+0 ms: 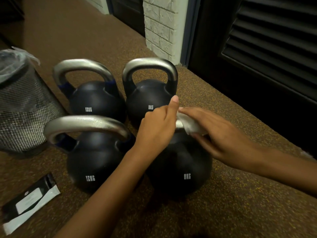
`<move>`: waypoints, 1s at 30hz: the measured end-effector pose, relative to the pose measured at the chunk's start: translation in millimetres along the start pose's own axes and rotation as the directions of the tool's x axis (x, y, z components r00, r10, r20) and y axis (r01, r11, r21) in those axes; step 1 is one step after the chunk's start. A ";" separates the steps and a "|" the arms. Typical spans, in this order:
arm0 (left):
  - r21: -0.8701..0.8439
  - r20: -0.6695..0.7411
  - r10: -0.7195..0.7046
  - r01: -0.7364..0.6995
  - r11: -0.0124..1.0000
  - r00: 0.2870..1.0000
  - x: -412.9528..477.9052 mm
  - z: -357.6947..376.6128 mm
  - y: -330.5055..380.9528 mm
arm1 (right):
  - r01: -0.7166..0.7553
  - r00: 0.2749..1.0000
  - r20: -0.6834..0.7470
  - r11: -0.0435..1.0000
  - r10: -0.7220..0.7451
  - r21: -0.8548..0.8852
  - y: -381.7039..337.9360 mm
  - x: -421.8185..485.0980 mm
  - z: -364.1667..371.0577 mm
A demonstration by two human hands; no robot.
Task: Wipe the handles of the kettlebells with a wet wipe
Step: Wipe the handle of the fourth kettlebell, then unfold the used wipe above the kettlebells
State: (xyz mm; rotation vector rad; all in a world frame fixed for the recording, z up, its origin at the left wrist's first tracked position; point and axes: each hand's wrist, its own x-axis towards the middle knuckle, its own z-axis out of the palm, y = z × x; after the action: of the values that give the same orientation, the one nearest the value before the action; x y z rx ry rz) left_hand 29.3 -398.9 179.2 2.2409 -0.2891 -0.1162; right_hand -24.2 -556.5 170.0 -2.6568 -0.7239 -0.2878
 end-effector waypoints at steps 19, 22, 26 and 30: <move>-0.506 0.382 0.027 0.185 0.843 0.924 33.5 -29.5 -6.4 | -0.357 0.932 0.174 0.732 0.317 0.580 3.2 23.1 -19.4; -0.529 0.378 0.046 0.175 0.831 0.925 42.1 -48.0 -1.8 | -0.389 0.902 0.164 0.589 0.399 0.708 -1.5 40.7 -27.0; -0.572 0.382 0.026 0.214 0.791 0.924 52.2 -79.2 -1.6 | -0.454 0.853 0.237 0.437 0.465 0.777 -4.0 66.9 -36.2; -0.627 0.382 0.000 0.259 0.734 0.924 59.1 -113.3 -13.8 | -0.486 0.828 0.332 0.280 0.452 0.828 -13.1 98.0 -35.9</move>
State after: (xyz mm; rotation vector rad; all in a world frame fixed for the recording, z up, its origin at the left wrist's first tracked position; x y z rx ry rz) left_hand 109.5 -319.9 241.1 1.4931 -0.2300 -0.6195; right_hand 48.5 -516.7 234.8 -1.6565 0.0327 0.2753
